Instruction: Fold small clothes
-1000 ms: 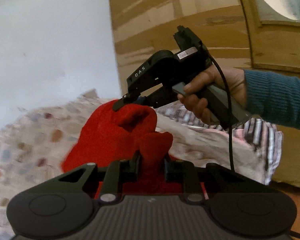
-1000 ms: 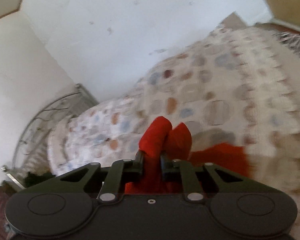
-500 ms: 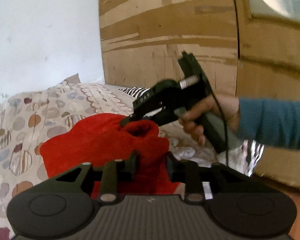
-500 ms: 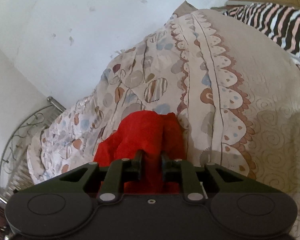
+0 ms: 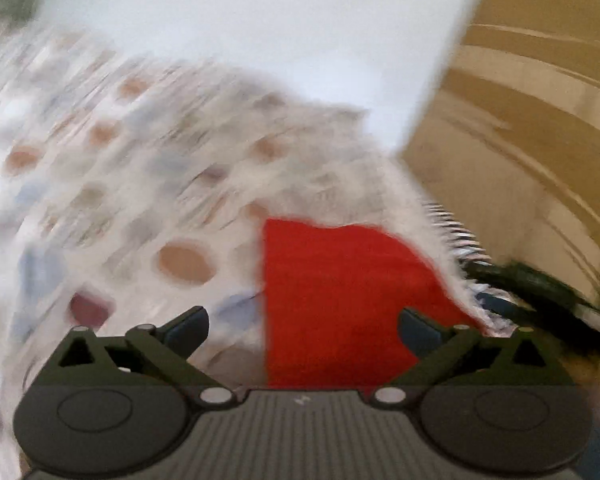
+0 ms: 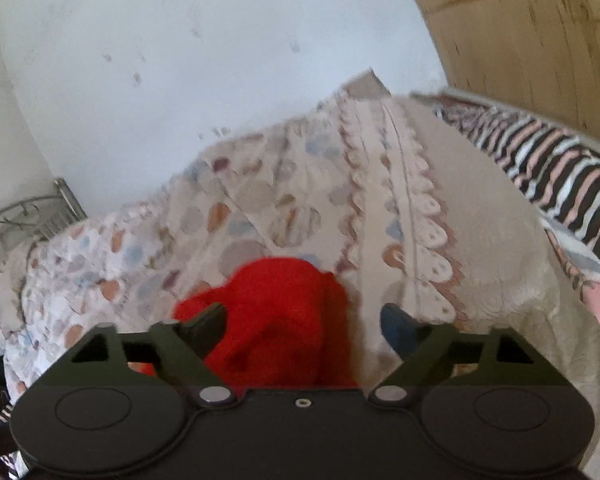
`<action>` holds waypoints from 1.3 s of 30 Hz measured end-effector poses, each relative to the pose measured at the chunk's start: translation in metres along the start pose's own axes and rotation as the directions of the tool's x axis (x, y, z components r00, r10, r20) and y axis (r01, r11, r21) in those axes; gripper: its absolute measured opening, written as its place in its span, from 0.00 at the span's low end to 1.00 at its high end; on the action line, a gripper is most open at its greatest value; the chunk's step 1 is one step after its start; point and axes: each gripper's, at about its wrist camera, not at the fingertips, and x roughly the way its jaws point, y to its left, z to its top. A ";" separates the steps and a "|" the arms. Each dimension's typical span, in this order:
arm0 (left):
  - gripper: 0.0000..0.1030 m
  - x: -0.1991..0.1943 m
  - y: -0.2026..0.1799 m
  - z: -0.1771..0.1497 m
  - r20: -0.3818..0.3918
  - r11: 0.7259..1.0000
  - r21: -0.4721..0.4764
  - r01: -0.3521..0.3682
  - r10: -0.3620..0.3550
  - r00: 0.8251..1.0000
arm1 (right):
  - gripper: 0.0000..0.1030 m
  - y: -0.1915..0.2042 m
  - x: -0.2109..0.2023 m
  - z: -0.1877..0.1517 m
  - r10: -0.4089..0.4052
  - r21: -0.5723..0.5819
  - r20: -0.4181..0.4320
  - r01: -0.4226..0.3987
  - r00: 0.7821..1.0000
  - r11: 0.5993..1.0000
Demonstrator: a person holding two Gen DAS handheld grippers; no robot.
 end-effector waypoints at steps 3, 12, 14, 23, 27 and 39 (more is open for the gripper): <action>0.99 0.013 0.022 0.000 -0.051 0.992 -0.127 0.002 -0.008 0.999 | 0.98 0.015 -0.021 -0.012 0.036 -0.006 0.051 -0.036 0.998 0.999; 0.99 0.021 0.013 -0.026 -0.085 0.996 -0.047 0.074 -0.078 0.993 | 0.99 0.039 -0.048 -0.075 -0.027 -0.180 0.031 0.032 0.999 0.983; 0.99 0.023 0.008 -0.032 -0.099 0.997 -0.011 0.078 -0.079 0.992 | 0.99 0.035 -0.047 -0.091 -0.093 -0.226 0.025 0.097 0.995 0.969; 1.00 0.028 0.004 -0.061 -0.101 0.994 0.076 0.080 -0.072 0.992 | 0.99 0.010 -0.057 -0.143 -0.132 -0.185 0.055 0.140 0.990 0.973; 1.00 0.030 0.011 -0.061 -0.110 0.996 0.035 0.088 -0.083 0.990 | 0.99 0.009 -0.059 -0.149 -0.145 -0.222 0.071 0.157 0.987 0.962; 1.00 0.029 0.007 -0.059 -0.089 0.996 0.067 0.063 -0.057 0.994 | 0.99 0.008 -0.062 -0.080 -0.022 -0.119 0.180 0.044 0.983 0.992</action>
